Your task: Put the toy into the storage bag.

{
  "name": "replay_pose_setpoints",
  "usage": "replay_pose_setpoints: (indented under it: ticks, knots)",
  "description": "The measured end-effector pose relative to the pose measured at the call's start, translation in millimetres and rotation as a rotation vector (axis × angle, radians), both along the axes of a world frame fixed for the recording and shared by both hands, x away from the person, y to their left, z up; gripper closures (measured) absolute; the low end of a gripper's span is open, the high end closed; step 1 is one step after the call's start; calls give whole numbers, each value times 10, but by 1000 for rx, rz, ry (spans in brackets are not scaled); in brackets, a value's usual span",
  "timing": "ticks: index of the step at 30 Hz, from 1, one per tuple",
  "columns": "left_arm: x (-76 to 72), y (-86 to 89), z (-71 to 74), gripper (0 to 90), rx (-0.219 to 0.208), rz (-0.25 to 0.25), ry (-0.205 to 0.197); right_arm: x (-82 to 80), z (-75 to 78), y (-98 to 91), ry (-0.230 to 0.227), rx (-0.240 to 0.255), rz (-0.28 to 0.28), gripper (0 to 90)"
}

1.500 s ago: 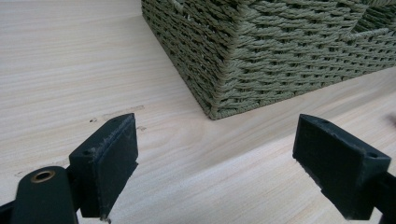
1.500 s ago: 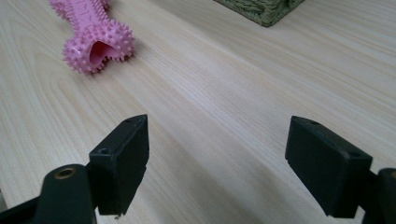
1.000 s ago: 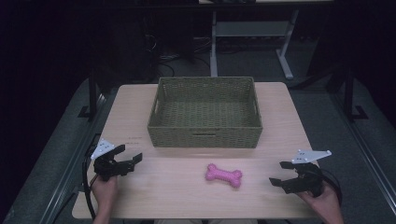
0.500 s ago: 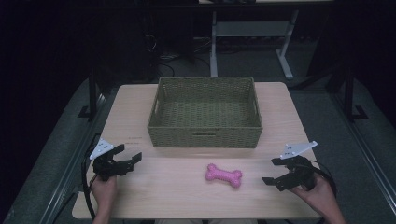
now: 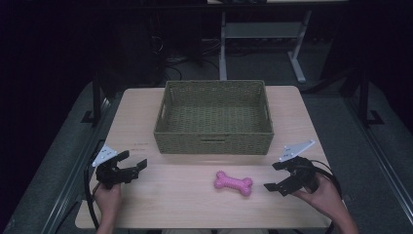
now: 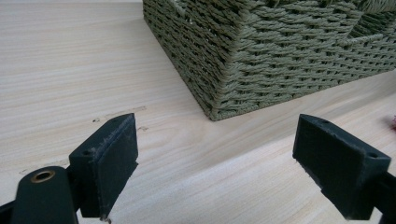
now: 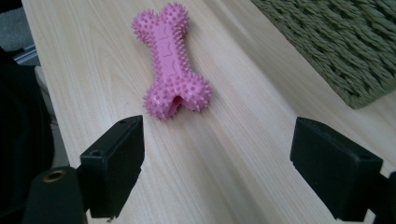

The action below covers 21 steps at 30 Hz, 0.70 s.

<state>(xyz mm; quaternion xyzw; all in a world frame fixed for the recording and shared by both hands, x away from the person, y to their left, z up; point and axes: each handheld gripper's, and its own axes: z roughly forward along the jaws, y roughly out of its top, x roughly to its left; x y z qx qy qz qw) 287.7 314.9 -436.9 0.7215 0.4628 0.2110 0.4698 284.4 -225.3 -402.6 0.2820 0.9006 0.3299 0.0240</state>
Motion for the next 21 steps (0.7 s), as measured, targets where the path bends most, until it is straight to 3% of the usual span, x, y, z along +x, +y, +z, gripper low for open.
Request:
replay_pose_setpoints:
  ticks: [13, 21]
  knots:
    - [-3, 11, 0, 136, -11, 2, 1, 114, 87, 305, 9, -49, 86, 174]
    - [-8, 16, 3, 136, -13, 2, 1, 191, 64, 508, 15, -80, 142, 177]
